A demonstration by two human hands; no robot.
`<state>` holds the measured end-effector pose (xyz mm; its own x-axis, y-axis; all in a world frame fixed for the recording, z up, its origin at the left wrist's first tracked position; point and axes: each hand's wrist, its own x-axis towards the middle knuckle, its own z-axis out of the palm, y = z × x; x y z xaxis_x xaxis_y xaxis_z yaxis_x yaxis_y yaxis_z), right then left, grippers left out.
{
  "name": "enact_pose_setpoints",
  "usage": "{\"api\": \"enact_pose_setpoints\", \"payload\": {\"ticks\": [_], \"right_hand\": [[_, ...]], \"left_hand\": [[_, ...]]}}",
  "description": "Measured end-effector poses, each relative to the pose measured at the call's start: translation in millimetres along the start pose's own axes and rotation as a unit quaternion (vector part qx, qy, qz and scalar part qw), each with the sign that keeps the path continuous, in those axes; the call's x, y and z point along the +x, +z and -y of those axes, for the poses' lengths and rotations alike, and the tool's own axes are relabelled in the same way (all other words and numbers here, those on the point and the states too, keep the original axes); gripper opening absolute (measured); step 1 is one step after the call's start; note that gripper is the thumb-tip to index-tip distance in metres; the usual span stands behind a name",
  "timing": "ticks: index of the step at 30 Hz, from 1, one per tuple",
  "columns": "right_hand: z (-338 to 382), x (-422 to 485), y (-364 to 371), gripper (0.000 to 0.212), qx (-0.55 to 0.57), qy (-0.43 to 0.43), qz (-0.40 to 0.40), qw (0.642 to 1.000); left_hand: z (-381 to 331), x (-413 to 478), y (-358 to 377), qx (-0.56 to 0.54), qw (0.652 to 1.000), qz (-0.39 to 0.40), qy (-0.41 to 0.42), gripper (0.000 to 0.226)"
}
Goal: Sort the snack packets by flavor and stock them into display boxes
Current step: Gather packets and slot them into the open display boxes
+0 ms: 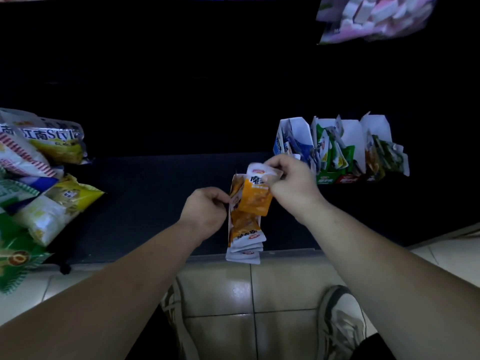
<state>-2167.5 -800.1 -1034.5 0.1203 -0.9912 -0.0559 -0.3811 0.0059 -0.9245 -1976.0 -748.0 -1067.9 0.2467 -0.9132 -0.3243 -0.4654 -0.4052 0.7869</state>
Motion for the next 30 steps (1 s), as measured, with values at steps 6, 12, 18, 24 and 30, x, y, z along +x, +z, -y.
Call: {"api": "enact_pose_setpoints", "payload": {"ticks": [6,12,18,24,30], "right_hand": [[-24,-15,27,0.032,-0.082,-0.007,0.074,0.994],[-27,-15,31,0.043,-0.063,0.111,0.196,0.972],[-10,-1,17,0.037,0.062,0.185,0.086,0.977],[-25,-4,18,0.036,0.027,0.198,0.080,0.977],[-37,-11,23,0.036,0.041,0.210,0.067,0.974]], "left_hand": [[4,3,-3,-0.063,0.997,-0.040,-0.029,0.023],[-5,12,-5,-0.114,0.991,-0.021,-0.065,0.011],[1,23,6,0.027,1.000,0.009,-0.009,0.030],[9,23,5,0.095,0.993,-0.034,0.057,0.013],[9,20,8,0.114,0.992,-0.016,0.041,0.028]]}}
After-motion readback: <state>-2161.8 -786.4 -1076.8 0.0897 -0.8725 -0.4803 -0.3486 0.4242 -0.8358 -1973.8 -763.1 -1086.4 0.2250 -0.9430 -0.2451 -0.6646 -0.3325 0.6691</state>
